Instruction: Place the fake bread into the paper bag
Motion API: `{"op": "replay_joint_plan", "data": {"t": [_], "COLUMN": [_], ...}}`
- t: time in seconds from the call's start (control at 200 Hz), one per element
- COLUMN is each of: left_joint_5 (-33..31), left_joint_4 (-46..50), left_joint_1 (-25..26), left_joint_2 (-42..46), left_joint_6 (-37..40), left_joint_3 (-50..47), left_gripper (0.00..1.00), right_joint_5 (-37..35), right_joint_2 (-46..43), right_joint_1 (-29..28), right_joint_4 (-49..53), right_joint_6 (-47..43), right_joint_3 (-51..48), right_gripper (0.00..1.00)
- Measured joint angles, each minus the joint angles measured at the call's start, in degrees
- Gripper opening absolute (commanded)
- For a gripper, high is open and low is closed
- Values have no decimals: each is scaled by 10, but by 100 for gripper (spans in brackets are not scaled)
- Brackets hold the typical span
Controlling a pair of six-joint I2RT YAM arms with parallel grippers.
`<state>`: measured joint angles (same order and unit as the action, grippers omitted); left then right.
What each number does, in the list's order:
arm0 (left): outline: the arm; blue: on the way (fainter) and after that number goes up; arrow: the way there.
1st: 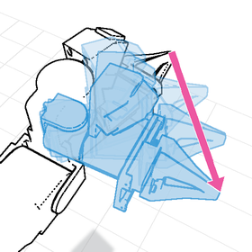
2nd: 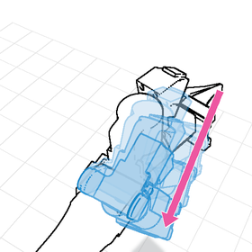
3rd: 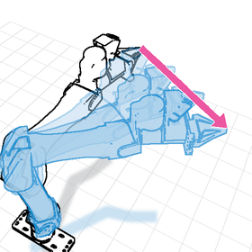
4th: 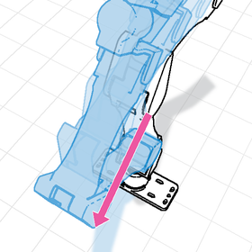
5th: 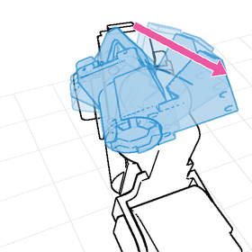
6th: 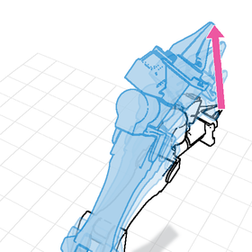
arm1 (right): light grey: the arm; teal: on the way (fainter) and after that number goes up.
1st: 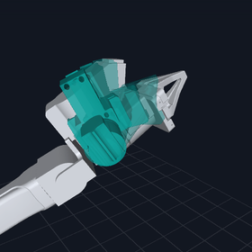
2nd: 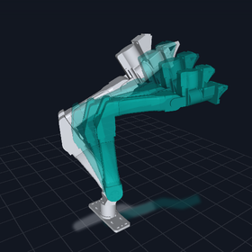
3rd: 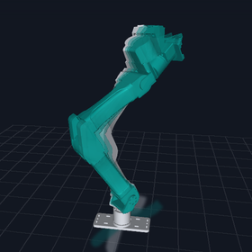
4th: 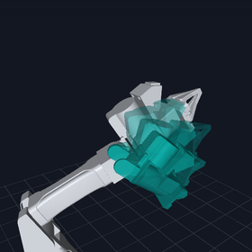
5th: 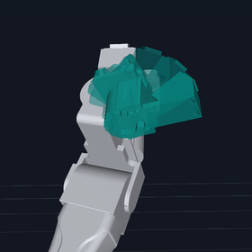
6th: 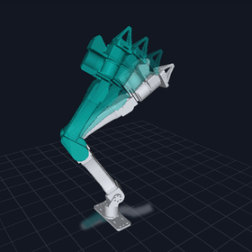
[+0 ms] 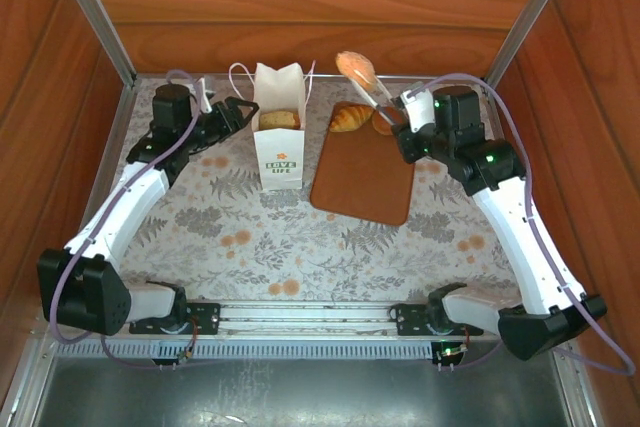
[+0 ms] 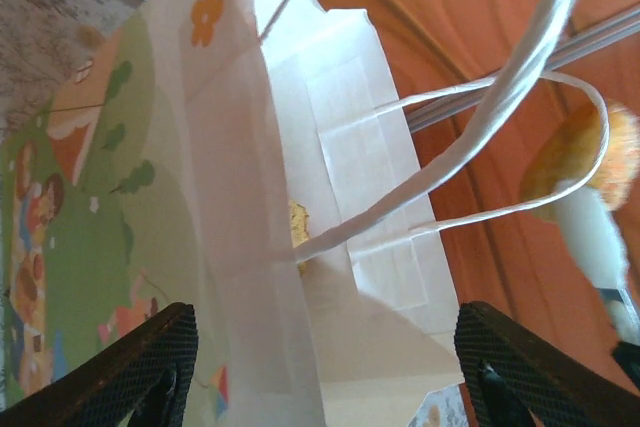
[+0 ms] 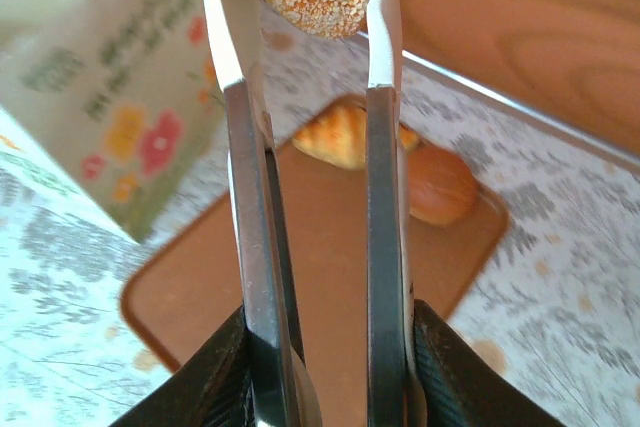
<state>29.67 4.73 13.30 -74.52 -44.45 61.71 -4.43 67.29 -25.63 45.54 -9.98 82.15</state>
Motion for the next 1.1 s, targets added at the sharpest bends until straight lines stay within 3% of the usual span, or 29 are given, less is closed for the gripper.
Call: {"op": "replay_joint_plan", "data": {"t": [0.16,0.43,0.615,0.7,1.105], "left_joint_5": [-9,-26,-29,-30,-58], "left_joint_4": [-7,-10,-11,-12,-17], "left_joint_1": [7,11,11,12,25], "left_joint_2": [-15,-23,-23,-23,-23], "left_joint_6": [-7,-5,-7,-11,-26], "left_joint_3": [1,1,1,1,1], "left_gripper": [53,35,28,19,9], "right_joint_5": [3,19,30,31,16], "right_joint_2": [-8,-10,4,19,117], "right_joint_1": [-56,-101,-139,-155,-200], "right_joint_4": [8,24,26,25,26], "right_joint_6": [34,80,95,96,95], "right_joint_3": [33,81,90,97,147], "right_gripper": [29,29,29,29,30]}}
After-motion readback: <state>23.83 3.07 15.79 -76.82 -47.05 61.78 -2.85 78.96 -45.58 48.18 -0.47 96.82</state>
